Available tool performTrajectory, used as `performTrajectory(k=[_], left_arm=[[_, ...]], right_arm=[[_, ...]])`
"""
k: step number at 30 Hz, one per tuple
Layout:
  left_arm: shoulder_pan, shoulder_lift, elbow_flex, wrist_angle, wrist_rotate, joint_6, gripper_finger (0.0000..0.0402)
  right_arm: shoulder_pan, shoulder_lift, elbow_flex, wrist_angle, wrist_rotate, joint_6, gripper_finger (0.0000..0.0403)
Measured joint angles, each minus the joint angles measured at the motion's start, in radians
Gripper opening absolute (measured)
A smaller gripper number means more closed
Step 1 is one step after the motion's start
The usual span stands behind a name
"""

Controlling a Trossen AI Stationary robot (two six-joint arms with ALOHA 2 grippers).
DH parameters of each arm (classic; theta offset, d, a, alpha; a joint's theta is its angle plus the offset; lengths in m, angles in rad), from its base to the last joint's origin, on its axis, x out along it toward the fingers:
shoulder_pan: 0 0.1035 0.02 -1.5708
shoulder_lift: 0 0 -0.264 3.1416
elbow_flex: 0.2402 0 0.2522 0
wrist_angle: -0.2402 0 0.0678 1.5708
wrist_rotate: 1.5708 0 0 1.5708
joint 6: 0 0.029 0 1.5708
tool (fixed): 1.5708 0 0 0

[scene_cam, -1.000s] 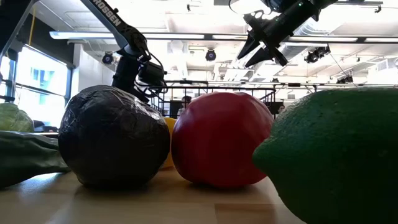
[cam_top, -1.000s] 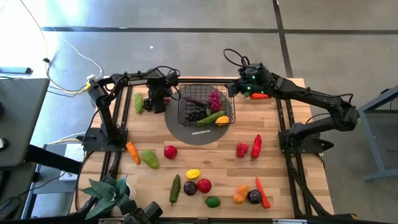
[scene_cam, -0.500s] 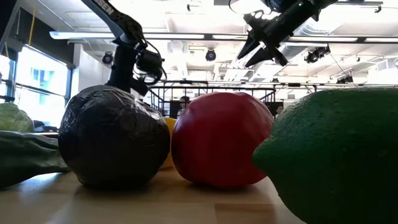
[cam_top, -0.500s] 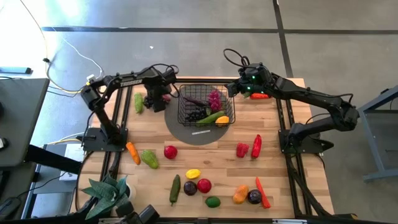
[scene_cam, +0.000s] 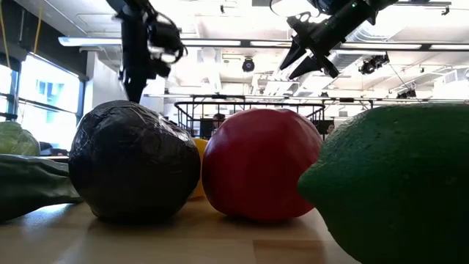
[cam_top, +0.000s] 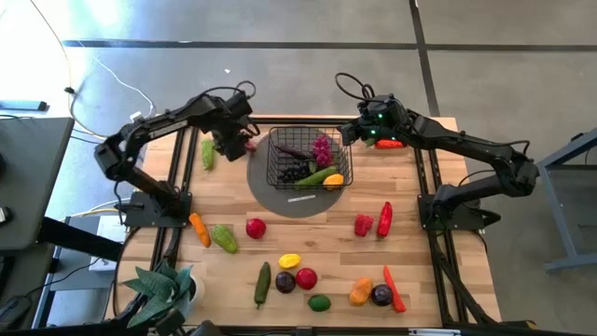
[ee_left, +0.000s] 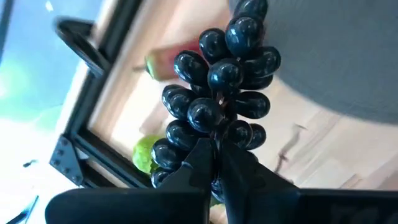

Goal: Build produce basket
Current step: Put the black grapes into the black mesh basket

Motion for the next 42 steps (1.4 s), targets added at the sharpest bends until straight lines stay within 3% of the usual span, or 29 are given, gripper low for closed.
performTrajectory(k=[9, 19, 30, 42], left_arm=[[-0.048, -0.109, 0.132, 0.049, 0.123, -0.014, 0.0003], [-0.141, -0.101, 0.167, 0.328, 0.382, -0.015, 0.0003], [-0.208, 0.006, 0.167, 0.44, 0.388, -0.022, 0.0034], [-0.232, 0.111, 0.166, 0.47, 0.383, -0.059, 0.0132]], right_arm=[[0.0, 0.0, 0.0, 0.0, 0.0, 0.031, 0.016], [0.035, 0.0, 0.0, 0.0, 0.004, 0.087, 0.016], [0.164, 0.0, 0.0, -0.068, -0.001, 0.249, 0.016], [0.372, 0.0, 0.0, -0.286, 0.021, 0.501, 0.016]])
